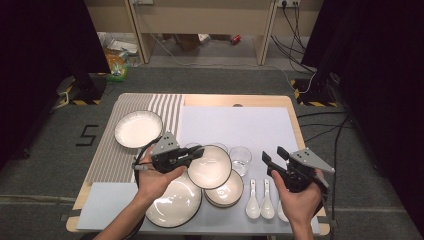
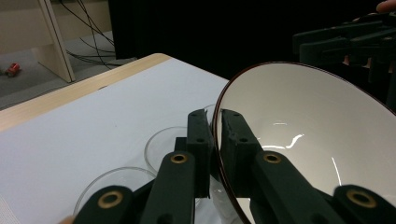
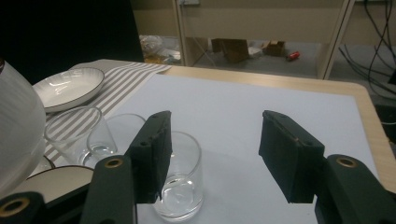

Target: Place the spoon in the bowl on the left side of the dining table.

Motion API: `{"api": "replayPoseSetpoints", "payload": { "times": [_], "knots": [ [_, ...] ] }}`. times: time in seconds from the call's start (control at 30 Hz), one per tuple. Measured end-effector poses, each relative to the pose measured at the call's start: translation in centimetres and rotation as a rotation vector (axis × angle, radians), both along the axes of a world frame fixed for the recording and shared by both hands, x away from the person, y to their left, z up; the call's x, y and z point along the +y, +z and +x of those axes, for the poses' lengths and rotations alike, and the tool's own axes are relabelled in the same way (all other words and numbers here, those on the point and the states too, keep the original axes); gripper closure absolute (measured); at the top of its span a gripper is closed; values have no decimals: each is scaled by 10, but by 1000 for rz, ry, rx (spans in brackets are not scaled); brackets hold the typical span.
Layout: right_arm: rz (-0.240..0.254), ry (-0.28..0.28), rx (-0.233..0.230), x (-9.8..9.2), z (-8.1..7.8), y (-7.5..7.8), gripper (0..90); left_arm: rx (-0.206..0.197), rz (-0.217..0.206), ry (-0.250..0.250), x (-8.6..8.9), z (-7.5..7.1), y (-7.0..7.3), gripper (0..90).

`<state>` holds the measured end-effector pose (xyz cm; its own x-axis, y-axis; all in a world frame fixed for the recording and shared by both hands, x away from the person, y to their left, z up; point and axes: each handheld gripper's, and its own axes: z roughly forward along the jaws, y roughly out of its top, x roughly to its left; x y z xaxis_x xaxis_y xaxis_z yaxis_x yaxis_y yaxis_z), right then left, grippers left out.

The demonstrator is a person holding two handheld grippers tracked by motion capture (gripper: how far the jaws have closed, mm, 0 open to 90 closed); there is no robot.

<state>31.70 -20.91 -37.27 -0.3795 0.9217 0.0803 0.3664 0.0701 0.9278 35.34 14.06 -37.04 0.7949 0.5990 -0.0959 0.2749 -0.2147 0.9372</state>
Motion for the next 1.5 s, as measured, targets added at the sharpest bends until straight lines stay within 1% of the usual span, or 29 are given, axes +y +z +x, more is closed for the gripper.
{"api": "replayPoseSetpoints", "payload": {
  "times": [0.03, 0.1, 0.17, 0.2, 0.37, 0.4, 0.53, 0.57, 0.63, 0.67, 0.7, 0.77, 0.8, 0.87, 0.9, 0.93, 1.07, 1.2, 1.33, 1.5],
  "knots": [
    [2, -5, -9, 1, 0, 0, 435, 1, 1, 0, 0, 0, 0, 816],
    [-15, -10, -28, 1, -1, 0, 435, 2, -3, 2, 1, 0, 0, 816],
    [-8, -15, -31, 2, -1, 0, 437, 1, -2, 4, 1, 0, 0, 816],
    [-19, -14, -39, 1, -1, 0, 438, 1, -4, 4, 2, 0, 0, 816],
    [-14, -23, -30, 2, 0, -2, 441, 2, -10, 9, 4, 0, 0, 816],
    [-23, -23, -37, 2, 0, -2, 444, 5, -9, 11, 5, 0, 0, 816],
    [-36, -36, -31, 2, 0, -3, 452, 4, -11, 18, 8, 1, 1, 816],
    [-28, -41, -28, 3, 1, -3, 458, 2, -12, 20, 8, 1, 1, 817],
    [-37, -45, -32, 3, 1, -4, 469, 2, -11, 22, 10, 1, 1, 817],
    [-43, -46, -36, 3, 1, -4, 471, 3, -20, 27, 10, 1, 1, 817],
    [-45, -47, -41, 3, 1, -4, 475, 6, -14, 25, 11, 1, 1, 817],
    [-53, -39, -32, 3, 1, -4, 482, 1, -11, 30, 13, 1, 1, 816],
    [-48, -35, -29, 3, 1, -4, 480, 4, -15, 31, 13, 1, 1, 816],
    [-59, -50, -36, 4, 1, -3, 478, 2, -12, 36, 15, 1, 2, 817],
    [-58, -48, -33, 4, 1, -3, 476, 5, -14, 38, 15, 1, 2, 817],
    [-68, -46, -43, 3, 1, -3, 476, 5, -15, 40, 16, 1, 2, 817],
    [-65, -46, -43, 1, 1, -2, 476, 8, -18, 53, 19, 1, 2, 817],
    [-59, -50, -45, 2, 1, -2, 475, 1, -9, 65, 23, 3, 2, 817],
    [-68, -46, -49, 1, 1, -2, 471, 2, -13, 75, 26, 3, 2, 817],
    [-64, -49, -42, 2, 1, -2, 473, 5, -17, 84, 31, 3, 2, 818]
  ]
}}
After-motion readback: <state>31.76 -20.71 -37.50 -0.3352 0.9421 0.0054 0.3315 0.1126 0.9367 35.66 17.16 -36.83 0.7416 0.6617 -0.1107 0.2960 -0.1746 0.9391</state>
